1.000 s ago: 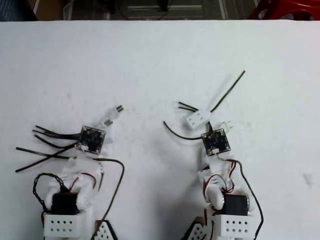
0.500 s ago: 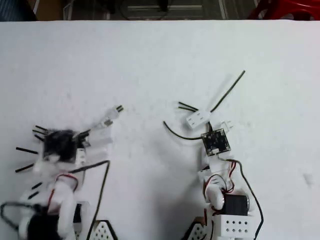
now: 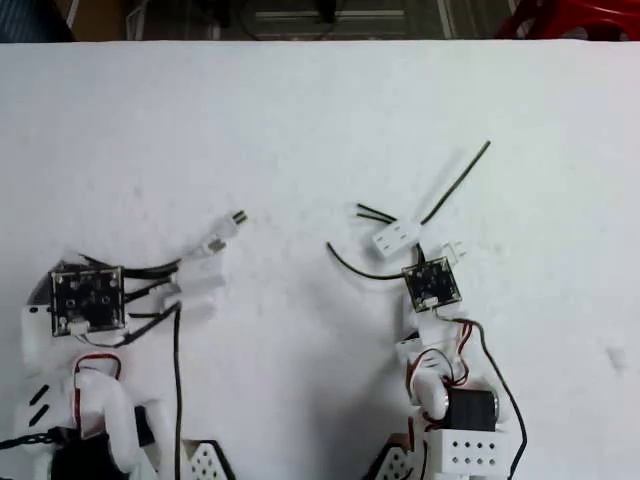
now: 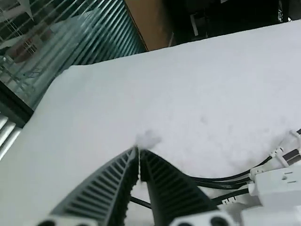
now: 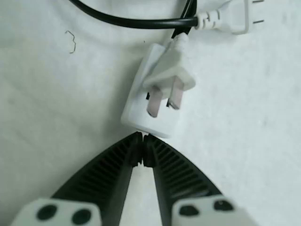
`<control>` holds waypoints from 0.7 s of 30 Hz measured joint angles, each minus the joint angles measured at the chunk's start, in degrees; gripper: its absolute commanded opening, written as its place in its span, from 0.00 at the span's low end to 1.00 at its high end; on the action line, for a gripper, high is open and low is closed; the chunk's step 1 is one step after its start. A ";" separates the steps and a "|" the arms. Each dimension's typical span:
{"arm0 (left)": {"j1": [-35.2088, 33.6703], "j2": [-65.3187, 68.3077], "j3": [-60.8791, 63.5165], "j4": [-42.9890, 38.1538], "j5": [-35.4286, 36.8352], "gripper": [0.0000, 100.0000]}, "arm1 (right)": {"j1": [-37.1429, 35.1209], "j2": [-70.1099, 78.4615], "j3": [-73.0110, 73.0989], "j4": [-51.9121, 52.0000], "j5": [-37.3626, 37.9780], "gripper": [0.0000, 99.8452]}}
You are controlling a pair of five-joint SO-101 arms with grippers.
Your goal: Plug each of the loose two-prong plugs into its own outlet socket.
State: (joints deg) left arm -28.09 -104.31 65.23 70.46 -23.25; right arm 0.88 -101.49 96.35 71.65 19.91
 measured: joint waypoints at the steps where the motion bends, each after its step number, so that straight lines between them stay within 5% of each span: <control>1: -0.18 0.00 0.09 -0.70 -0.62 0.03 | 0.00 0.00 0.00 0.00 0.00 0.02; 16: -0.88 0.09 3.43 -3.25 0.70 0.03 | 0.00 0.00 0.00 0.00 0.00 0.02; 21: -0.88 6.15 2.11 -5.54 7.56 0.18 | 0.00 0.00 0.00 0.00 0.00 0.02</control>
State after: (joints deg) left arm -28.97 -98.15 67.34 64.92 -15.69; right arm 0.88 -101.49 96.35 71.65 19.91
